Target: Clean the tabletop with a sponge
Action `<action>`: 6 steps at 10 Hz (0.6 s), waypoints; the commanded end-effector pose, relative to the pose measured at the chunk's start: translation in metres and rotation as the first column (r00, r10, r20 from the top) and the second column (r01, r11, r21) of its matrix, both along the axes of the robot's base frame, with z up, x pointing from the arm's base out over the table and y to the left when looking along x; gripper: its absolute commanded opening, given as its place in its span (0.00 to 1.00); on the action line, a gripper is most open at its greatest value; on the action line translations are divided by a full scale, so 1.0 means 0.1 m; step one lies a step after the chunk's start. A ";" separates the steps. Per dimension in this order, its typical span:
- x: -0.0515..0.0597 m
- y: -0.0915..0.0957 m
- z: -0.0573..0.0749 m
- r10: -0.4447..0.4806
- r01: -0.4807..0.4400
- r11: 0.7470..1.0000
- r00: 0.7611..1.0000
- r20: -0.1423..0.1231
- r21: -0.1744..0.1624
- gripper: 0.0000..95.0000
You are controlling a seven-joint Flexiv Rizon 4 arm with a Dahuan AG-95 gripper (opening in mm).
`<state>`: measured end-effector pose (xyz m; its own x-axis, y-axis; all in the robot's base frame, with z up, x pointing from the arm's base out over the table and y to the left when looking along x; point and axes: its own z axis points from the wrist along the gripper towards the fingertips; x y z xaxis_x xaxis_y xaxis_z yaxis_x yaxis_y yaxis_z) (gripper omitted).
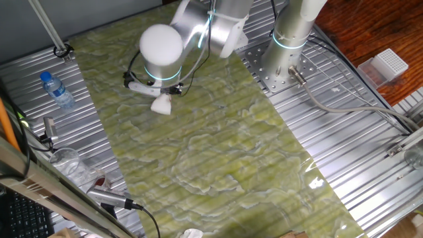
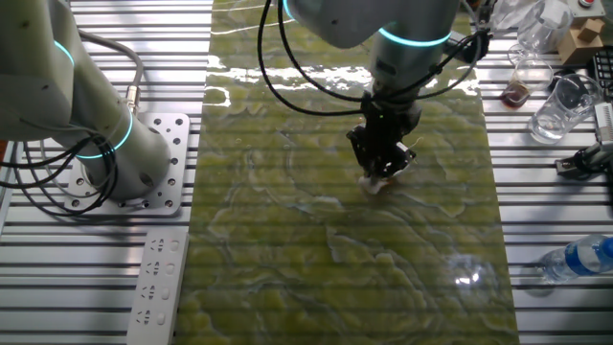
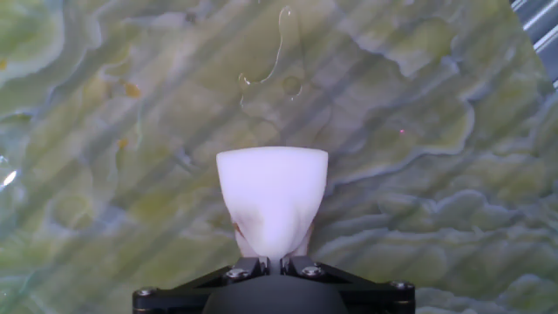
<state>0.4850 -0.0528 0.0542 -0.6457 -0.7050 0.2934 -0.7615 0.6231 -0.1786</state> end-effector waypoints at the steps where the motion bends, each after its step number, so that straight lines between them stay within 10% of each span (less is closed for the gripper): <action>1: 0.03 -0.01 0.02 -0.059 0.049 0.989 0.996 0.072 0.141 0.00; 6: 0.14 -0.01 0.06 -0.084 0.059 0.975 0.990 0.109 0.214 0.00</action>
